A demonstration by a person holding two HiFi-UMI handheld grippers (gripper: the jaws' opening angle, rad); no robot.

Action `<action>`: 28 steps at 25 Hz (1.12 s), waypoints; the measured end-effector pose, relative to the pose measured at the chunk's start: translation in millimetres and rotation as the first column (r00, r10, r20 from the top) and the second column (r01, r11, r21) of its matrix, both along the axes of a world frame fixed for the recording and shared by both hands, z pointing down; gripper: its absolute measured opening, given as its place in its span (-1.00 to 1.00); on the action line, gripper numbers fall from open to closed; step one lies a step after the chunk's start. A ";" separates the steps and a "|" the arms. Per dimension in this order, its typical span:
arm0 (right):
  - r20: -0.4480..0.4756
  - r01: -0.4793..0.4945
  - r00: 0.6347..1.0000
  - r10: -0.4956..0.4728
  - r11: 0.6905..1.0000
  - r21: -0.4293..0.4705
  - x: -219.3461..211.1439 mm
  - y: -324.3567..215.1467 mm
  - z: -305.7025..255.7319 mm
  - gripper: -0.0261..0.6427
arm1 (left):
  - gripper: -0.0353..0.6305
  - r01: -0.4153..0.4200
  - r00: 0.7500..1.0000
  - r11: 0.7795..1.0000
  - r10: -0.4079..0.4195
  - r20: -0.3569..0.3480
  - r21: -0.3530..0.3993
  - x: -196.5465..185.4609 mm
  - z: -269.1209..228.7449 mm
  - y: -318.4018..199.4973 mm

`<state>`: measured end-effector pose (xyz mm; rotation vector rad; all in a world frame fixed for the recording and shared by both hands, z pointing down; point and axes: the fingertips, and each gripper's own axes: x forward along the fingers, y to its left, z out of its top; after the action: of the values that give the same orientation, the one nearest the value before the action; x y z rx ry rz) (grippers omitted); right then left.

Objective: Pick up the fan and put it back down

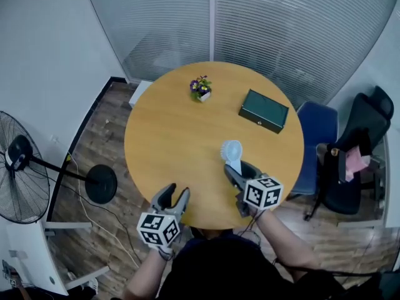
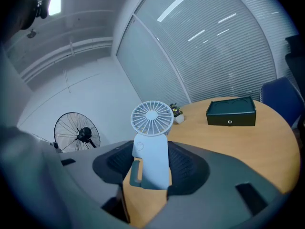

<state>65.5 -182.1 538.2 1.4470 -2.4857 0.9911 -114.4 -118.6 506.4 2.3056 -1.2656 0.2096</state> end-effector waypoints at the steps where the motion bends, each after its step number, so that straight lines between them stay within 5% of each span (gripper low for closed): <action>1: 0.003 0.001 1.000 -0.002 1.000 0.019 -0.2 1.3 -8.5 -0.26 | -0.33 -0.001 1.000 1.000 0.001 -0.004 0.004 0.6 -2.1 0.8; 18: 0.256 -0.007 0.965 -0.057 0.970 0.244 -2.6 8.5 -143.8 -0.26 | -0.33 0.034 0.999 0.998 -0.033 -0.026 0.060 -5.3 -28.3 -1.0; 28: 0.413 -0.013 0.900 -0.138 0.939 0.343 -3.8 8.9 -209.7 -0.26 | -0.33 0.060 0.998 0.996 -0.059 -0.020 0.063 -11.5 -30.3 -5.5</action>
<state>61.7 -173.2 328.4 1.3269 -3.1379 1.0006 -125.8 -124.1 476.1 2.3141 -1.3476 0.1297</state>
